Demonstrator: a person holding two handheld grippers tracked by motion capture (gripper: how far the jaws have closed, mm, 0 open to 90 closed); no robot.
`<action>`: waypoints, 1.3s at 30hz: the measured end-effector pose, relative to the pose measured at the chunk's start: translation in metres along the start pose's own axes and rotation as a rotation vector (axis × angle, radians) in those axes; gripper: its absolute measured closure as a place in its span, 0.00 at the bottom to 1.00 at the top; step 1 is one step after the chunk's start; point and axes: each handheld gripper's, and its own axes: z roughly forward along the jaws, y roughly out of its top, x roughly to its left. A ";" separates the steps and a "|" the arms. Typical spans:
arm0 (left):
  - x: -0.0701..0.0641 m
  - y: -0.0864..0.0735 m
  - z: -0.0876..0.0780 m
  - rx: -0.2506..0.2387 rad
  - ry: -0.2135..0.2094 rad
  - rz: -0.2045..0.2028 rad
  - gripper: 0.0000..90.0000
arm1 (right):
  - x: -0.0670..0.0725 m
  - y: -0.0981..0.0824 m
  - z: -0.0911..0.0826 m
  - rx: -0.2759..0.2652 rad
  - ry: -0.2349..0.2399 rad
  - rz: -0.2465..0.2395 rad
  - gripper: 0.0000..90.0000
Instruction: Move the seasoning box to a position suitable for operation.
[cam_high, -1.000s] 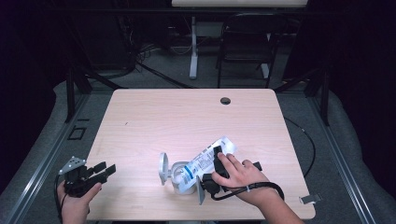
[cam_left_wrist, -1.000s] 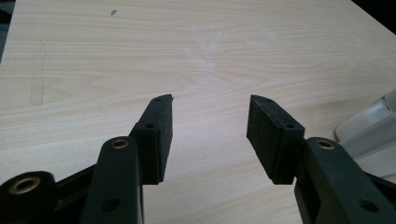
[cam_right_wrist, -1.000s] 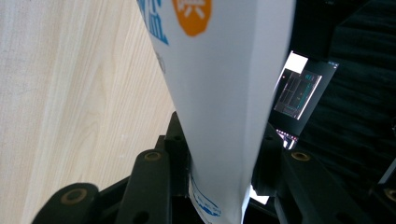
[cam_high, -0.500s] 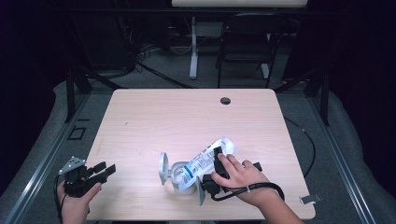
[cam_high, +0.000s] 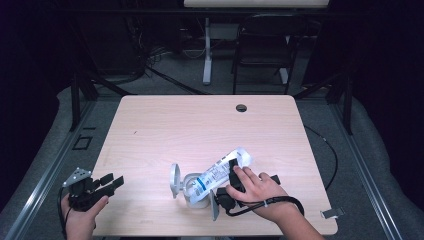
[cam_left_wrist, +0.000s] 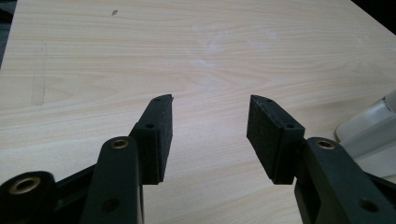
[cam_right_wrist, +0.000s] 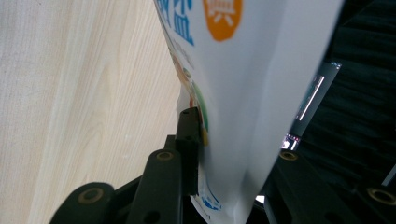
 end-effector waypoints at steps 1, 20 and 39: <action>0.000 0.000 0.000 0.000 0.000 -0.002 0.57 | 0.000 0.000 0.000 0.001 0.000 -0.002 0.82; 0.002 0.000 0.000 0.011 0.001 -0.002 0.57 | 0.001 0.001 -0.002 -0.006 0.016 -0.002 0.88; 0.002 0.000 0.000 0.010 0.001 -0.002 0.57 | 0.001 0.001 -0.004 -0.007 -0.009 -0.031 0.89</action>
